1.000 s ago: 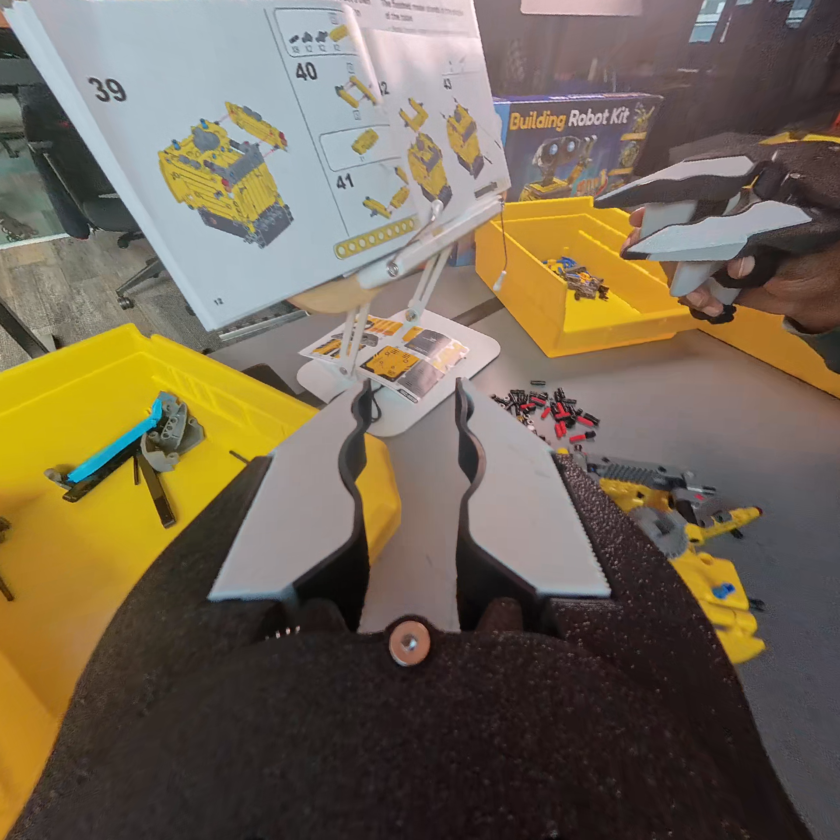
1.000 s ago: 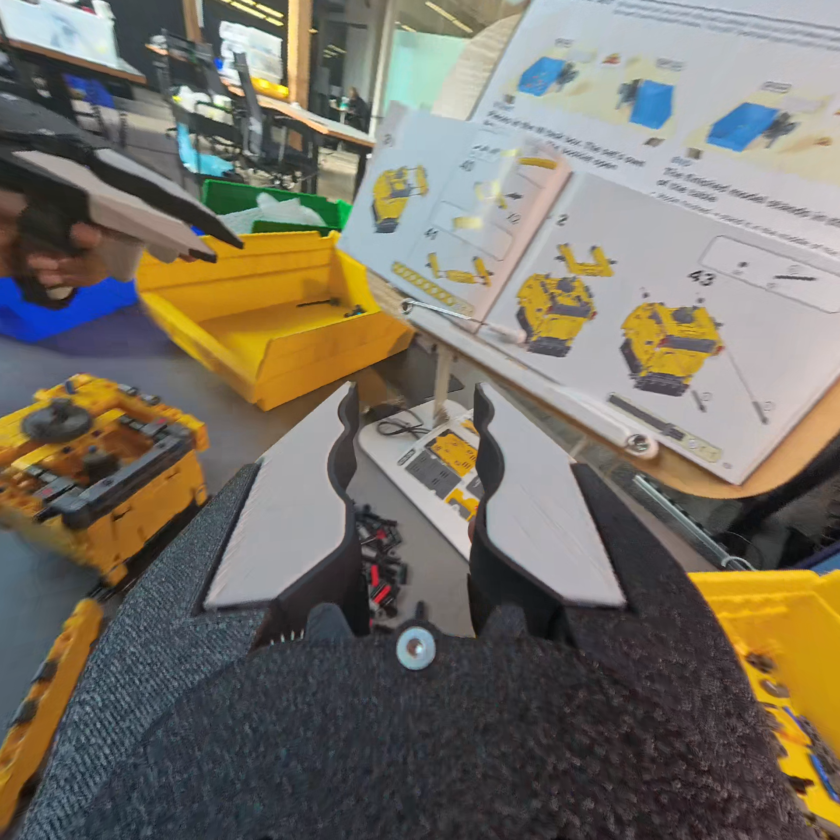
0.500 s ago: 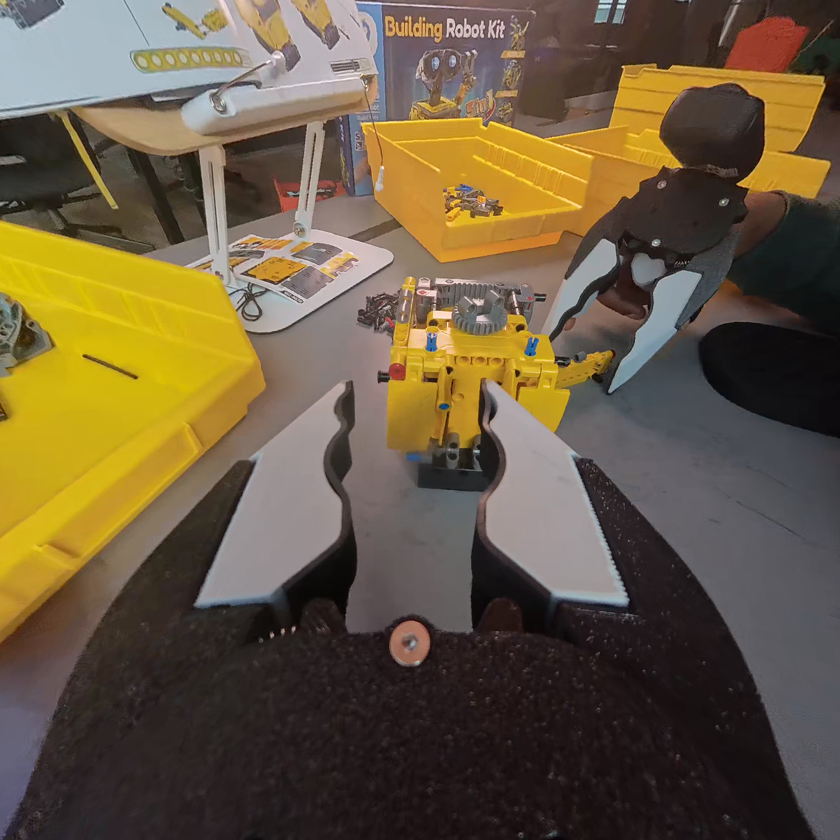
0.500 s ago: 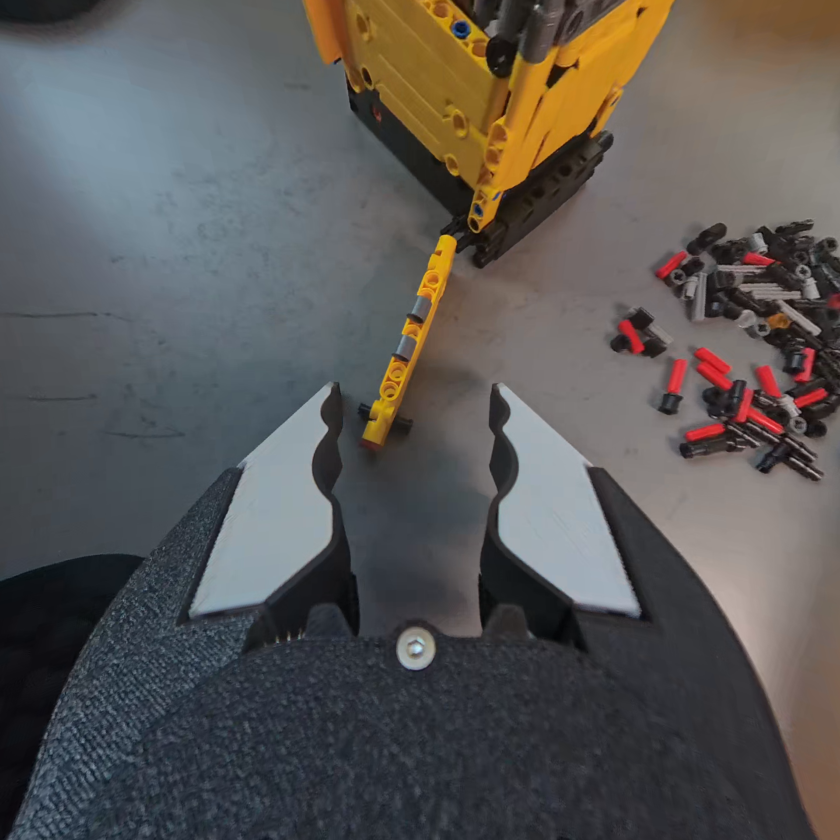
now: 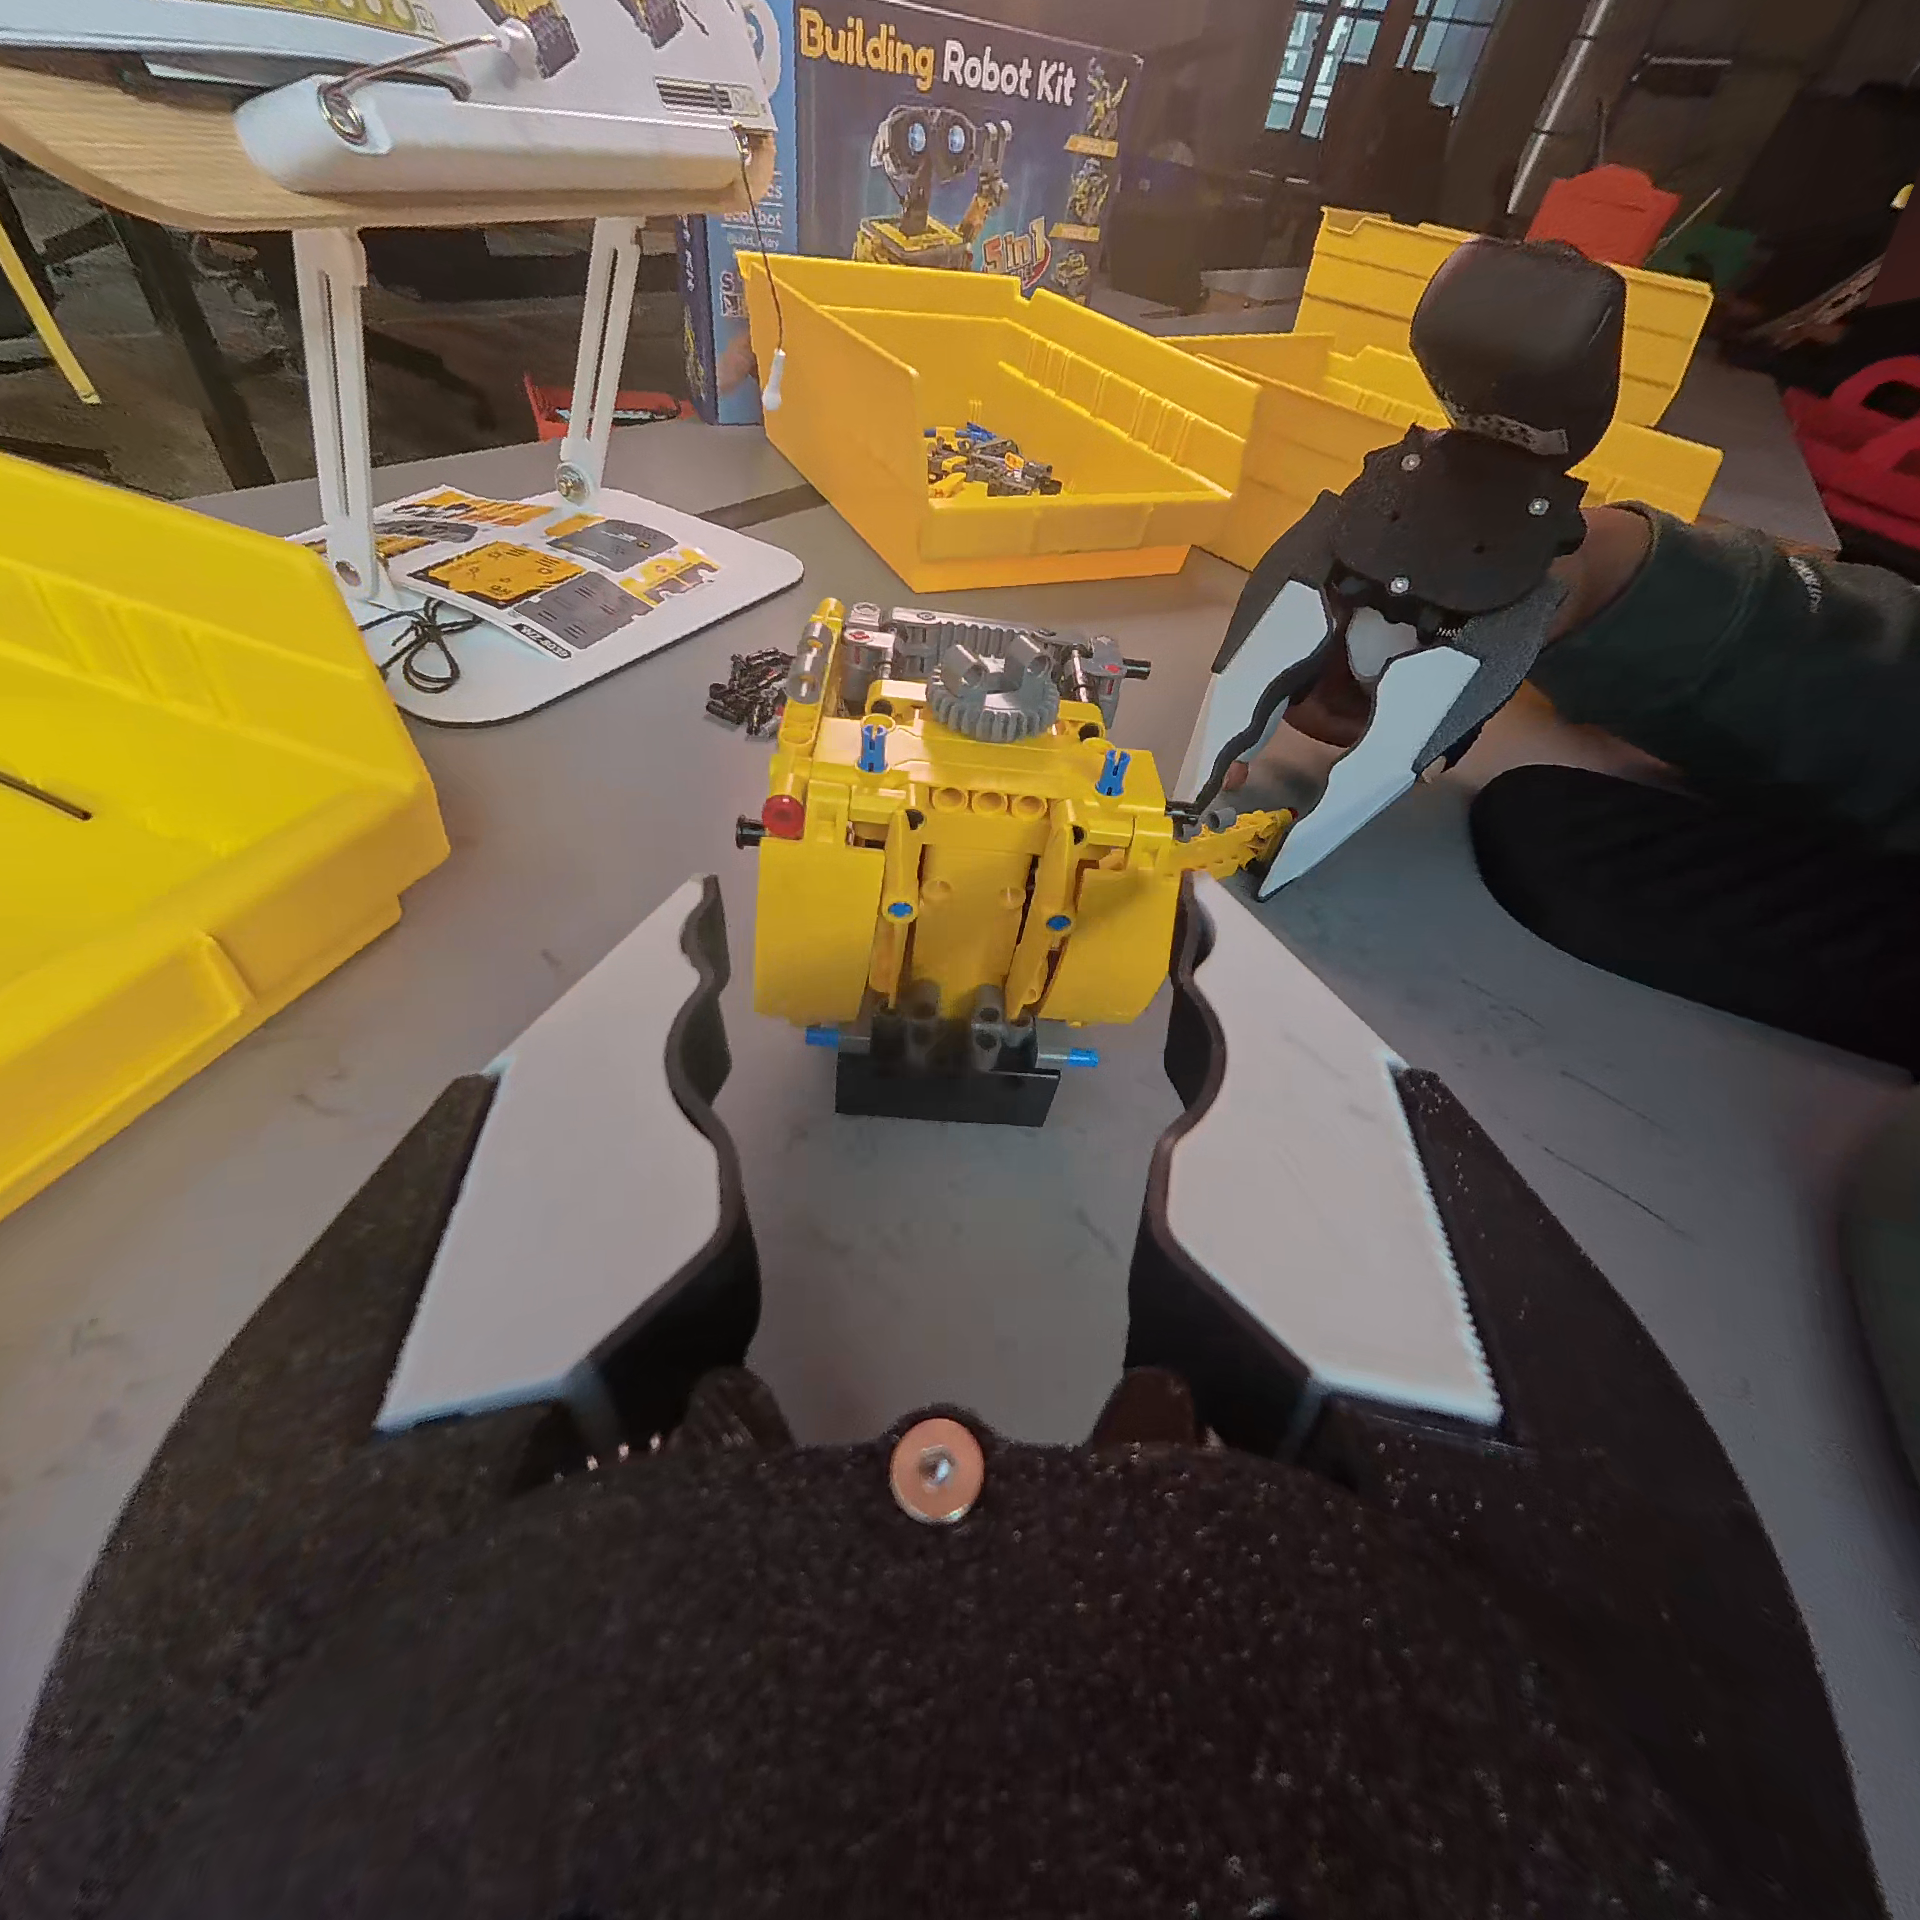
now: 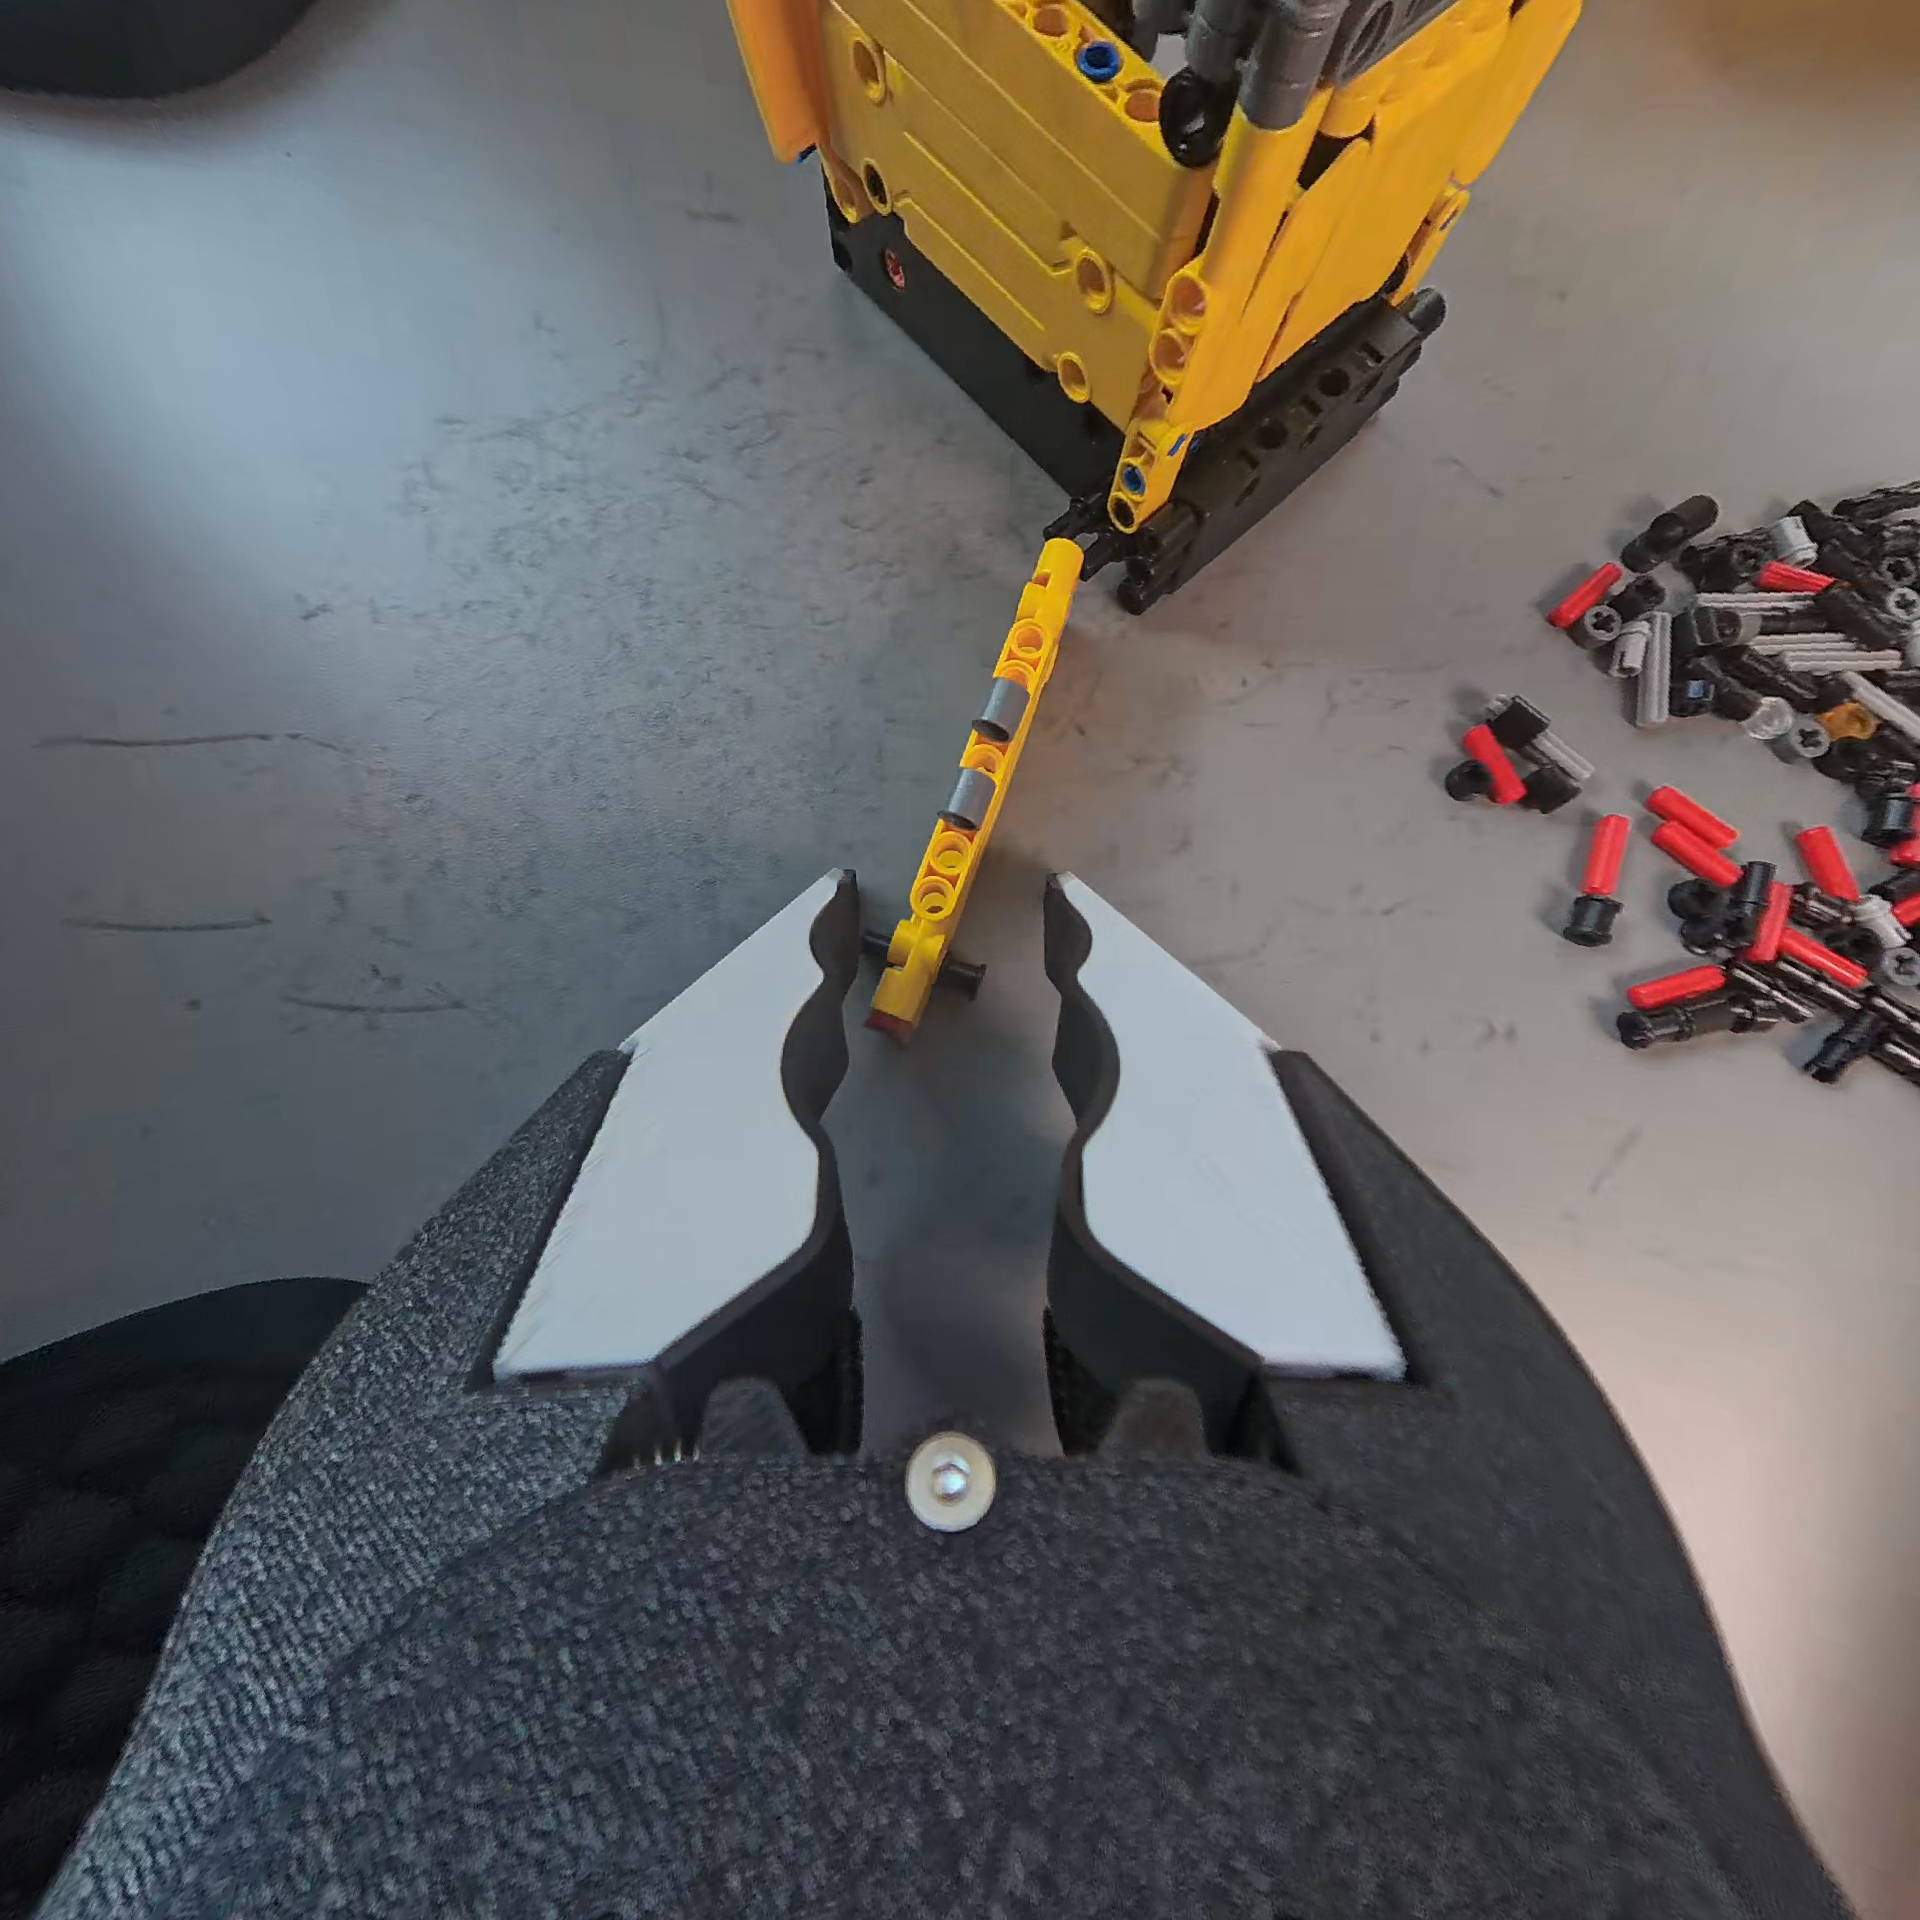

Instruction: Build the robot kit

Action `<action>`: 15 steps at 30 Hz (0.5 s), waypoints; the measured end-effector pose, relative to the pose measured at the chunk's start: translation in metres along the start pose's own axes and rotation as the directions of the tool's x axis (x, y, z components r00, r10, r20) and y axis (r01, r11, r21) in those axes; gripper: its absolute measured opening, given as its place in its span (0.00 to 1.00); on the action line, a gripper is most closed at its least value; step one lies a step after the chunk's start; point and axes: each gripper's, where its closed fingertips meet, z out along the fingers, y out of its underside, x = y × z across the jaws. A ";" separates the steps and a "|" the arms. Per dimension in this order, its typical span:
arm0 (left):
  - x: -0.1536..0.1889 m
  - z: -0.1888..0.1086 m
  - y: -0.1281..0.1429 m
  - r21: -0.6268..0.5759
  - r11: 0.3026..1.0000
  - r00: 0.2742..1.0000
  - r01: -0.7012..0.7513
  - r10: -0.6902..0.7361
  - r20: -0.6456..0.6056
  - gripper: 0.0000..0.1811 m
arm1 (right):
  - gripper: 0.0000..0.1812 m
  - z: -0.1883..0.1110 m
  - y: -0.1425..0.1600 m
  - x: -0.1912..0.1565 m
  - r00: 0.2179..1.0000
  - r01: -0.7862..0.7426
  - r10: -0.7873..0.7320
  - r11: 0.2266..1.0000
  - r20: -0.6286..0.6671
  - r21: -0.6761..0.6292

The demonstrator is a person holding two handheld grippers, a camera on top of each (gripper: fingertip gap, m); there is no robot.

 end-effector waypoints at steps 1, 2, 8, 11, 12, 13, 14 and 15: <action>0.001 0.002 0.002 -0.015 1.000 1.000 -0.007 0.008 0.002 0.49 | 0.20 0.000 0.000 0.001 1.000 -0.005 0.005 1.000 -0.005 -0.003; 0.001 0.004 0.005 -0.031 0.999 1.000 -0.016 0.017 0.006 0.51 | 0.20 0.000 0.001 0.001 1.000 -0.016 0.016 1.000 -0.005 -0.005; 0.006 0.021 0.014 -0.097 0.991 0.995 -0.087 0.091 0.045 0.57 | 0.15 -0.002 0.002 0.006 0.999 -0.048 0.048 0.999 -0.020 -0.006; 0.004 0.031 0.016 -0.123 0.987 0.991 -0.106 0.115 0.073 0.56 | 0.12 -0.002 0.002 0.005 0.999 -0.045 0.045 0.999 -0.022 -0.004; 0.004 0.033 0.016 -0.125 0.986 0.989 -0.114 0.124 0.075 0.56 | 0.09 -0.001 0.002 0.005 0.999 -0.044 0.044 0.999 -0.022 -0.002; 0.004 0.034 0.016 -0.125 0.986 0.990 -0.113 0.123 0.075 0.56 | 0.05 -0.001 0.002 0.006 0.999 -0.041 0.041 0.999 -0.026 0.000; 0.003 0.034 0.016 -0.123 0.986 0.990 -0.113 0.122 0.074 0.56 | 0.04 -0.002 0.002 0.007 0.999 -0.038 0.038 0.999 -0.032 0.002; 0.004 0.034 0.016 -0.121 0.986 0.990 -0.113 0.122 0.072 0.55 | 0.04 -0.002 0.003 0.006 0.999 -0.037 0.037 0.999 -0.027 0.000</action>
